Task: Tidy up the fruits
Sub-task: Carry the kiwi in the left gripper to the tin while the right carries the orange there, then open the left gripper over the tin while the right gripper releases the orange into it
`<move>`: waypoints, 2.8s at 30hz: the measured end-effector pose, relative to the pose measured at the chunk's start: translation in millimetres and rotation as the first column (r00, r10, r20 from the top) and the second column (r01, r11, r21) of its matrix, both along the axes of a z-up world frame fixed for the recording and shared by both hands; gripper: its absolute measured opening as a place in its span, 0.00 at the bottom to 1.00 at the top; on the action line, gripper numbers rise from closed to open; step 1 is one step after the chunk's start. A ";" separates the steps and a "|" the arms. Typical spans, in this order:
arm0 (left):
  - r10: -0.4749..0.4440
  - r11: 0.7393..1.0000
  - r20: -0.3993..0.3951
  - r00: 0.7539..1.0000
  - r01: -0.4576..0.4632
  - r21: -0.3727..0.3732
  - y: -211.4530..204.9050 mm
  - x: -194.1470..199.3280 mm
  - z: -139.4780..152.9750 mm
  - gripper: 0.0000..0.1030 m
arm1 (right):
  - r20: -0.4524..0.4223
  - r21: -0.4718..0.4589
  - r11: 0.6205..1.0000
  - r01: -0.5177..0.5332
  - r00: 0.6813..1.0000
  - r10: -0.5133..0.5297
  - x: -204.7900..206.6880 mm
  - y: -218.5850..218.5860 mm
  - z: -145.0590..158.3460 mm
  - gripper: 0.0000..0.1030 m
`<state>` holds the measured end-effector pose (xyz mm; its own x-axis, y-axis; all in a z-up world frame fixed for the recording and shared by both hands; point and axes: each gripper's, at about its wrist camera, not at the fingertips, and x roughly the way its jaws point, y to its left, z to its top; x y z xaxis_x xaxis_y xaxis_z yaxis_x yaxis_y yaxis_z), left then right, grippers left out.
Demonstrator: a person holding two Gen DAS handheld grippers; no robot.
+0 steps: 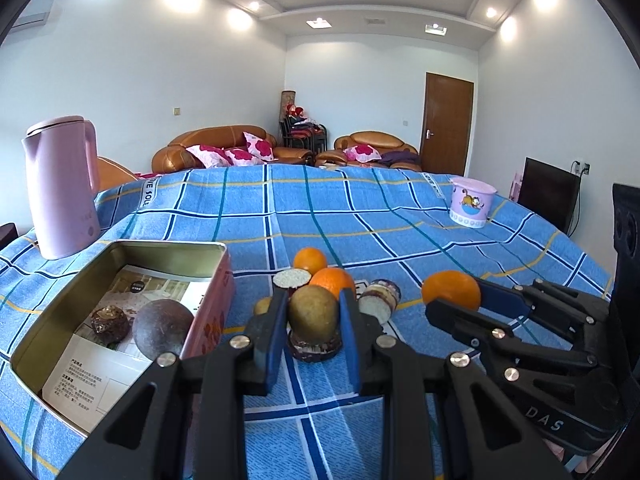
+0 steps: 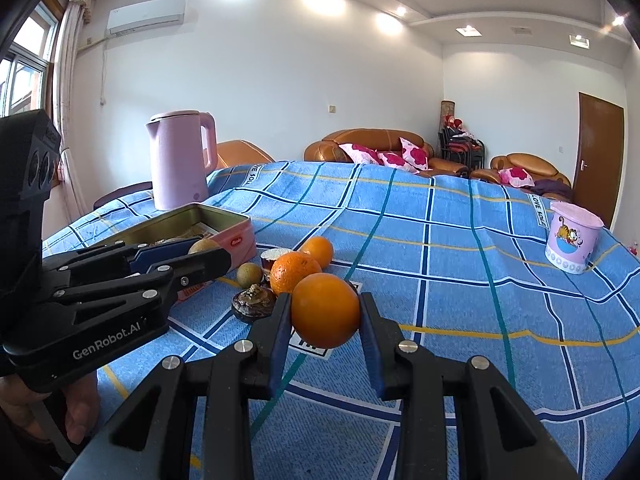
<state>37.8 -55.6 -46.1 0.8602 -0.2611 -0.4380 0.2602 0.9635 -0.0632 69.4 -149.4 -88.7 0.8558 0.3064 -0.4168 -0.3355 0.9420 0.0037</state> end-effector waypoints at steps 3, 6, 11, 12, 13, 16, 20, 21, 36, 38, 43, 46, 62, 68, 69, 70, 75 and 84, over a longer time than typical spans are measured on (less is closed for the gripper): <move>0.002 1.000 0.007 1.000 -0.002 -0.002 0.1 -0.5 0.4 0.26 | 0.012 0.005 1.000 -0.004 1.000 0.004 -2.3 -0.4 0.7 0.34; 0.004 1.000 0.012 1.000 -0.004 -0.003 -0.2 -0.9 0.9 0.26 | 0.025 0.008 1.000 -0.009 1.000 0.009 -4.2 -0.2 1.5 0.34; 0.005 1.000 0.026 1.000 -0.005 -0.007 0.3 -3.5 1.9 0.26 | 0.036 0.014 1.000 -0.010 0.999 0.009 -5.8 -1.4 2.1 0.34; 0.005 1.000 0.028 1.000 -0.005 -0.007 0.6 -3.8 1.9 0.26 | 0.038 0.015 1.000 -0.010 0.999 0.009 -6.0 -1.5 2.2 0.34; 0.006 1.000 0.031 1.000 -0.005 -0.008 0.7 -4.5 2.2 0.26 | 0.041 0.016 1.000 -0.009 0.999 0.008 -6.3 -1.8 2.1 0.34; 0.007 1.000 0.040 0.999 -0.007 -0.009 0.6 -6.6 2.6 0.26 | 0.051 0.021 1.000 -0.009 0.999 0.008 -8.0 -2.2 2.4 0.34; 0.009 1.000 0.050 0.999 -0.009 -0.013 1.5 -7.3 2.8 0.26 | 0.067 0.028 1.000 -0.012 0.998 0.010 -10.8 -3.3 3.0 0.34; 0.012 1.000 0.054 0.998 -0.011 -0.015 1.9 -8.2 3.0 0.26 | 0.073 0.031 0.999 -0.014 0.997 0.011 -12.0 -3.8 3.3 0.34; 0.101 0.995 0.077 0.992 -0.099 -0.025 35.4 -14.4 21.6 0.26 | 0.061 0.076 0.996 -0.036 0.998 0.031 -12.3 -0.1 22.5 0.34; 0.127 0.992 0.081 0.989 -0.125 -0.031 48.0 -15.2 27.5 0.26 | 0.066 0.078 0.996 -0.049 0.997 0.044 -13.6 5.0 29.8 0.34; 0.192 0.981 0.091 0.977 -0.191 -0.014 75.1 -15.7 36.0 0.26 | 0.052 0.108 0.989 -0.100 0.994 0.095 -13.8 22.0 52.2 0.34; 0.220 0.976 0.078 0.972 -0.219 -0.014 91.6 -13.7 38.9 0.26 | 0.035 0.117 0.984 -0.131 0.991 0.127 -10.1 35.3 64.1 0.34; 0.298 0.954 -0.080 0.951 -0.298 0.021 151.2 13.6 14.5 0.26 | -0.035 0.087 0.954 -0.286 0.957 0.289 17.5 122.9 70.9 0.34; 0.313 0.950 -0.104 0.944 -0.312 0.027 160.4 20.3 7.6 0.26 | -0.118 0.055 0.951 -0.306 0.943 0.310 29.9 149.9 40.0 0.34; 0.314 0.949 -0.107 0.943 -0.313 0.025 161.9 20.7 7.2 0.26 | -0.130 0.053 0.950 -0.308 0.941 0.313 31.4 152.9 35.8 0.34; 0.317 0.948 -0.109 0.942 -0.316 0.025 163.2 20.8 6.5 0.26 | -0.139 0.050 0.949 -0.312 0.939 0.316 31.6 155.5 32.3 0.34; 0.322 0.947 -0.116 0.939 -0.322 0.025 167.5 21.2 3.8 0.27 | -0.170 0.029 0.943 -0.332 0.928 0.332 32.3 169.9 19.8 0.34; 0.336 0.942 -0.128 0.933 -0.335 0.031 170.3 23.6 -1.3 0.27 | -0.200 0.002 0.939 -0.343 0.920 0.336 37.0 181.9 6.6 0.34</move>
<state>61.4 114.7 -47.4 0.8330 0.0369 -0.5520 -0.0880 0.9939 -0.0664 106.3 32.5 -82.1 0.6036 0.5480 -0.5791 -0.6311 0.7723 0.0729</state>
